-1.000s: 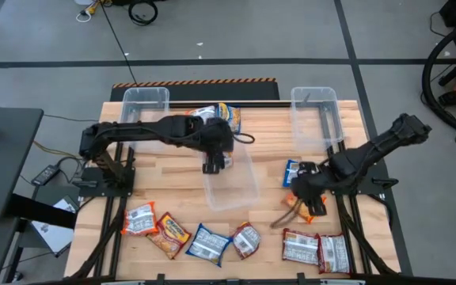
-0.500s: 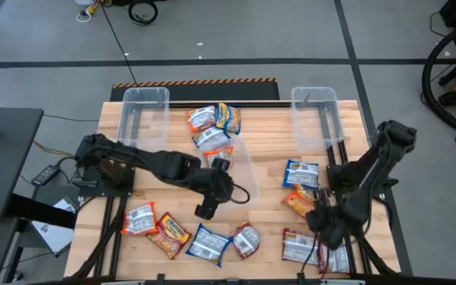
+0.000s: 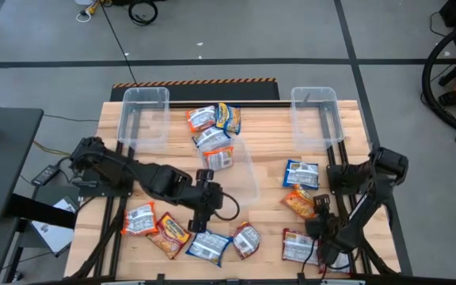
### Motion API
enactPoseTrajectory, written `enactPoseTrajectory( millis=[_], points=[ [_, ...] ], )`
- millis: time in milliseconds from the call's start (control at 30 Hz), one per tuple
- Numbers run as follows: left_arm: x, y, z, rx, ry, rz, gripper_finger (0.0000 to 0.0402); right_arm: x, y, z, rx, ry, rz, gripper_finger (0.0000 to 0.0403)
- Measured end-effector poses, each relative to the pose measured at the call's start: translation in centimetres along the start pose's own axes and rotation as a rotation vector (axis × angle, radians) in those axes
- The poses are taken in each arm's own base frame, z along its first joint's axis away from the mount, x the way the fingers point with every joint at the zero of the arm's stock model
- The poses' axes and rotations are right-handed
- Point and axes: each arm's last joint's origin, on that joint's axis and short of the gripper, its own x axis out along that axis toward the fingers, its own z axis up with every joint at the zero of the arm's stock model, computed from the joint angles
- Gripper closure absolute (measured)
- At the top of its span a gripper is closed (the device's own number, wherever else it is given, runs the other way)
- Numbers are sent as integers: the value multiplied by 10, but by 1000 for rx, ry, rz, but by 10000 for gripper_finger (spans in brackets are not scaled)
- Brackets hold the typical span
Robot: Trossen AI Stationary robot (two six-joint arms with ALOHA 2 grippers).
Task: Sort Maruchan noodles
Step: Put the orange noodle pack into the middle transparent bin
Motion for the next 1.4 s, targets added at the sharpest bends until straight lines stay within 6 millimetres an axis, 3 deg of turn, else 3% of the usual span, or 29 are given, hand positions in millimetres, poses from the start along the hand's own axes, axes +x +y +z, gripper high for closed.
enactPoseTrajectory(
  millis=[267,467,633,733,1033,1200,1400],
  points=[
    [-8,-17,-4,17,-31,62,176,9,5,3,-90,-48,-102,291],
    [-45,-13,-17,-55,-47,123,176,-1,-7,9,-33,-92,-67,391],
    [-71,-1,-38,-163,14,224,176,-32,-30,24,15,-148,-5,396],
    [-77,3,-50,-233,44,297,176,-56,-51,36,41,-187,56,397],
    [-59,-1,-88,-325,110,360,176,-125,-118,50,136,-394,232,400],
    [-34,-3,-109,-358,166,416,176,-155,-151,56,184,-592,292,400],
    [-3,-2,-130,-362,182,460,176,-181,-185,76,259,-921,339,400]
  ],
)
